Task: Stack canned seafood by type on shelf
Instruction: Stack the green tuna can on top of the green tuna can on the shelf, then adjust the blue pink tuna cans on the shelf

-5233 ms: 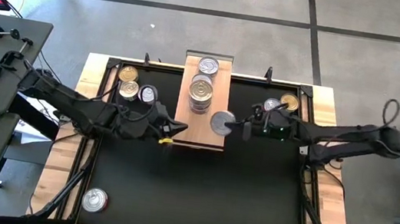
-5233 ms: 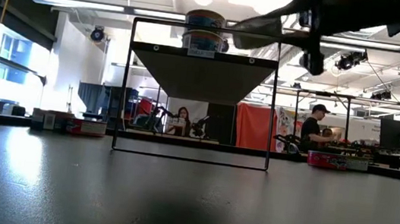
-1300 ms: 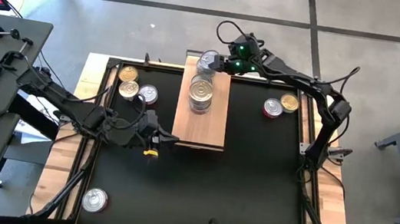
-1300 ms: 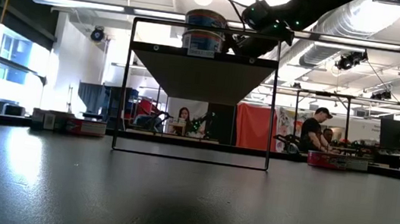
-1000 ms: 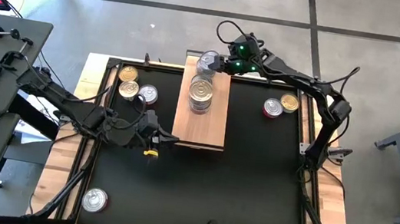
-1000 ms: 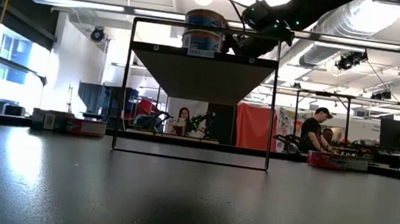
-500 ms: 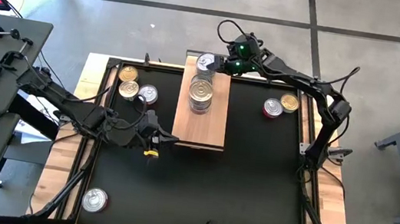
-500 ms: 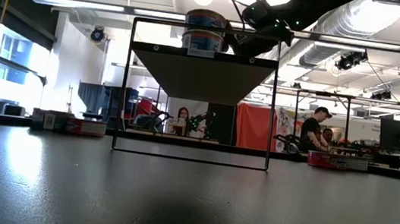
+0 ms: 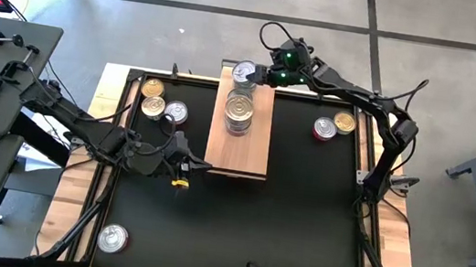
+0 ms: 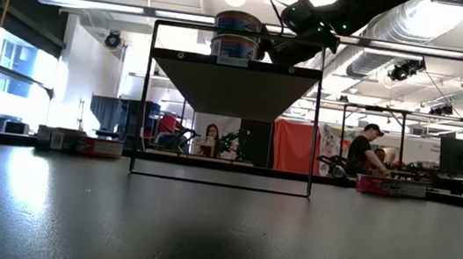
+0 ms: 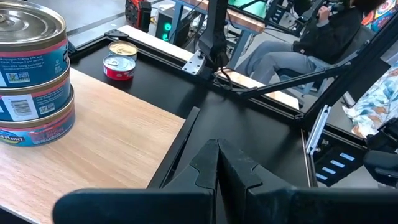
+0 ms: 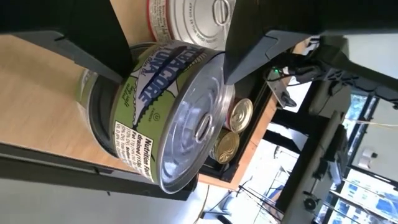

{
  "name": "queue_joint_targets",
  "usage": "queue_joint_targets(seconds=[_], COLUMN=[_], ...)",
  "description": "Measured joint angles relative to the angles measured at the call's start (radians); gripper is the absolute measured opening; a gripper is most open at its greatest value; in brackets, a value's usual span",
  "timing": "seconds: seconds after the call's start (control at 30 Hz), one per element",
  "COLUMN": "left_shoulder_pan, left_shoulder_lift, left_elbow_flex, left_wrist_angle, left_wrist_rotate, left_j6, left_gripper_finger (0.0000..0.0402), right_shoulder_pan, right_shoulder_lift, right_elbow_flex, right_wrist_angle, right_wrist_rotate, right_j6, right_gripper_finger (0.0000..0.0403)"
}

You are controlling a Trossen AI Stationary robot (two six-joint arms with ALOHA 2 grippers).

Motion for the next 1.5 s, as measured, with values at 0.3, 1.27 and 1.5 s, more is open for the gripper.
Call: queue_joint_targets(seconds=[0.3, 1.27, 1.5], left_shoulder_pan=[0.000, -0.001, 0.000], left_shoulder_lift=[0.000, 0.000, 0.000], left_elbow_flex=[0.000, 0.000, 0.000], left_wrist_angle=[-0.032, -0.040, -0.051], left_wrist_rotate=[0.000, 0.000, 0.000], left_j6=[-0.001, -0.018, -0.018], left_gripper_finger=[0.0000, 0.0000, 0.0000], right_shoulder_pan=[0.000, -0.132, -0.175], right_shoulder_lift=[0.000, -0.027, -0.058], right_elbow_flex=[0.000, 0.000, 0.000], right_wrist_angle=[-0.017, -0.152, -0.152], right_wrist_rotate=[0.055, 0.025, 0.030], right_j6=[-0.049, -0.133, -0.210], right_gripper_finger=[0.0240, 0.0305, 0.0305])
